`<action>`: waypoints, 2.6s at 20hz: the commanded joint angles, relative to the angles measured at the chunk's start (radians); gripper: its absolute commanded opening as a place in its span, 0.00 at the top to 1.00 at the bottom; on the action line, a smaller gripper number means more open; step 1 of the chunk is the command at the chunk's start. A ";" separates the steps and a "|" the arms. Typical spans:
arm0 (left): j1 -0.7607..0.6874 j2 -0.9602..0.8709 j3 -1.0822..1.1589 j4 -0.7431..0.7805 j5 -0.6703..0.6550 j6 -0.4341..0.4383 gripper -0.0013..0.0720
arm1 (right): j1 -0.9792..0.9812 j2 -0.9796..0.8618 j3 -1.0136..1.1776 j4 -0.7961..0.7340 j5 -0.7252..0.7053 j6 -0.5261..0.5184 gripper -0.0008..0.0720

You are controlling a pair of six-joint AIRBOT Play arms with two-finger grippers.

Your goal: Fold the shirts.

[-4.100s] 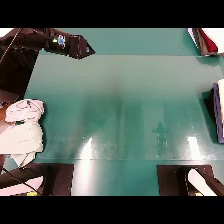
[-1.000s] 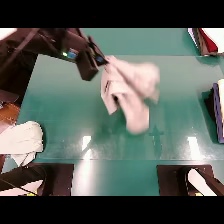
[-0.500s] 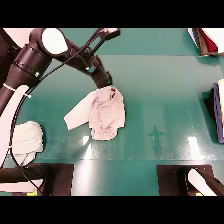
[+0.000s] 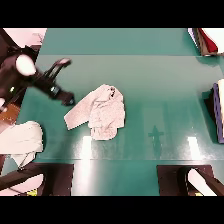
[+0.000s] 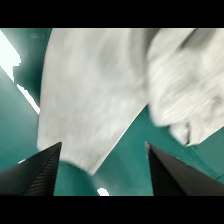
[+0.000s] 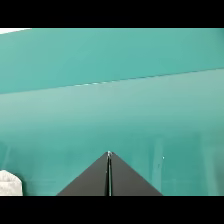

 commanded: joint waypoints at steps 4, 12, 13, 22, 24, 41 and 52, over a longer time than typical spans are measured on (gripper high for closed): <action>0.345 0.166 -0.448 -0.274 0.151 -0.011 0.15 | 0.001 0.000 0.000 -0.002 0.007 0.000 0.97; 0.322 0.153 -0.579 -0.398 0.236 0.038 0.16 | 0.001 0.000 -0.001 -0.001 0.019 0.000 0.97; 0.322 0.153 -0.579 -0.410 0.245 0.040 0.16 | 0.001 0.000 -0.001 -0.001 0.020 0.000 0.97; 0.322 0.153 -0.603 -0.411 0.262 0.043 0.16 | 0.001 0.000 -0.001 -0.001 0.031 0.000 0.97; 0.322 0.153 -0.632 -0.415 0.280 0.042 0.16 | 0.001 0.000 -0.001 -0.001 0.031 0.000 0.97; 0.322 0.158 -0.224 -0.624 0.195 0.105 0.96 | 0.652 -0.098 -0.854 0.195 -0.282 0.029 0.32; 0.322 0.158 -0.169 -0.623 0.152 0.105 0.96 | 0.954 -0.488 -0.775 0.449 -0.462 -0.135 0.50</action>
